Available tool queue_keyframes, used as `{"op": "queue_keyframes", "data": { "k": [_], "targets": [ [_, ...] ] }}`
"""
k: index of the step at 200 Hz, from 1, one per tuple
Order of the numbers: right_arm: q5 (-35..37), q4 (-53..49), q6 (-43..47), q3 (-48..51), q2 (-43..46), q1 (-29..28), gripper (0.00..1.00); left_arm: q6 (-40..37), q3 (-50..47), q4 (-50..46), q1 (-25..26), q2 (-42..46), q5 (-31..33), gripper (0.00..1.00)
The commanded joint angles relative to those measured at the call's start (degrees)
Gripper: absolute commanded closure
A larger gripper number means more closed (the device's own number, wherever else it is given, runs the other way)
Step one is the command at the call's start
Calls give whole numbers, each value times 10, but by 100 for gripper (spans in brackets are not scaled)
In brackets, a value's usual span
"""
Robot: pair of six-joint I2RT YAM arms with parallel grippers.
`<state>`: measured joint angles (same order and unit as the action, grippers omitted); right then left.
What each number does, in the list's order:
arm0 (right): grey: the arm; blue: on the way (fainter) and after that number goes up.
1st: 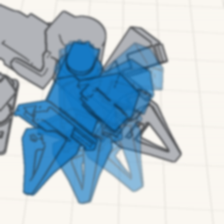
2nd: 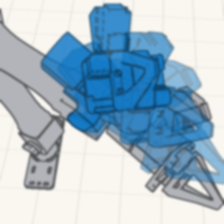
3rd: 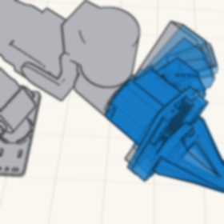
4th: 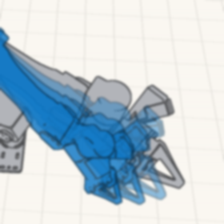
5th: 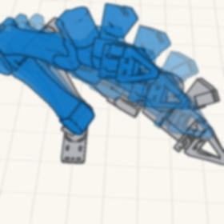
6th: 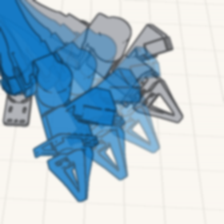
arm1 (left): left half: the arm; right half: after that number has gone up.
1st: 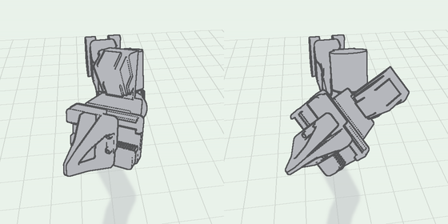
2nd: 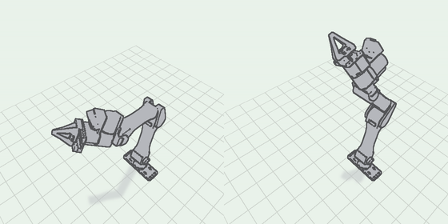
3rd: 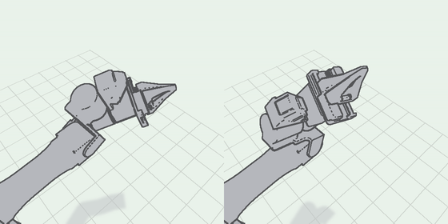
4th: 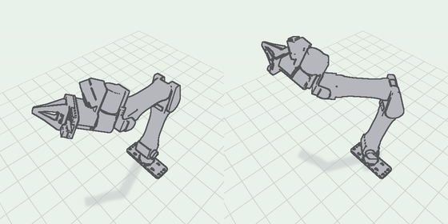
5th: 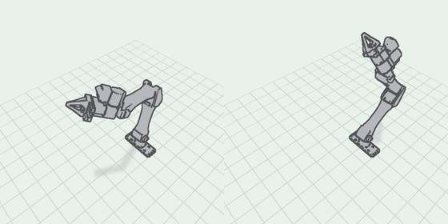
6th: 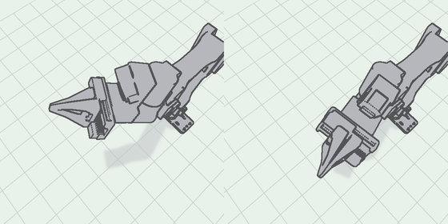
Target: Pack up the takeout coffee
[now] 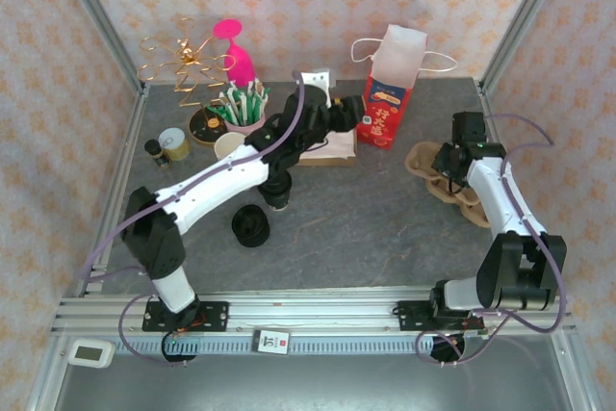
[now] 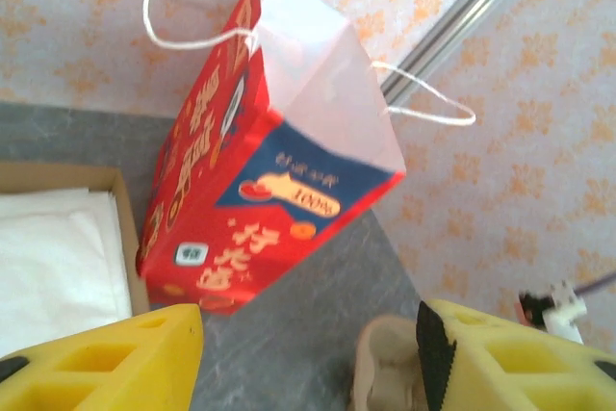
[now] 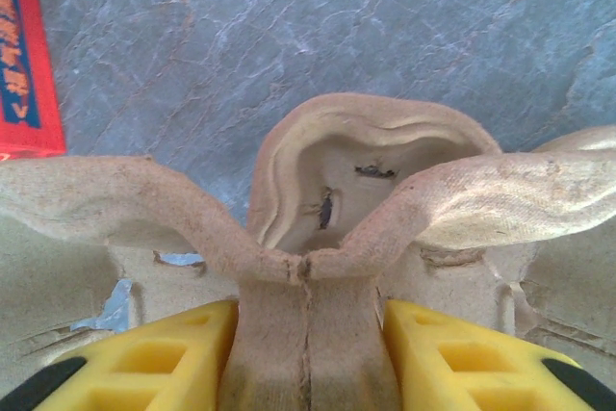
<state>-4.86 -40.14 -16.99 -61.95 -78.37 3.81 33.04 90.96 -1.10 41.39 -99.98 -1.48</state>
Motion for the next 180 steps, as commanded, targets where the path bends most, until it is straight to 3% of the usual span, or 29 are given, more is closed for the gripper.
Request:
{"op": "queue_keyframes", "data": {
  "k": [1,83,114,180],
  "targets": [
    [-27,7,9,-13,19,1,58,2,67,11,-10,-53,8,35],
    [-34,20,16,-5,26,1,58,-10,393,-137,-26,-300,36,34],
    [-41,24,18,-4,24,1,59,2,409,-110,-34,-328,36,38],
    [-47,22,17,-7,34,1,59,2,410,-114,-36,-327,17,60]
  ]
}}
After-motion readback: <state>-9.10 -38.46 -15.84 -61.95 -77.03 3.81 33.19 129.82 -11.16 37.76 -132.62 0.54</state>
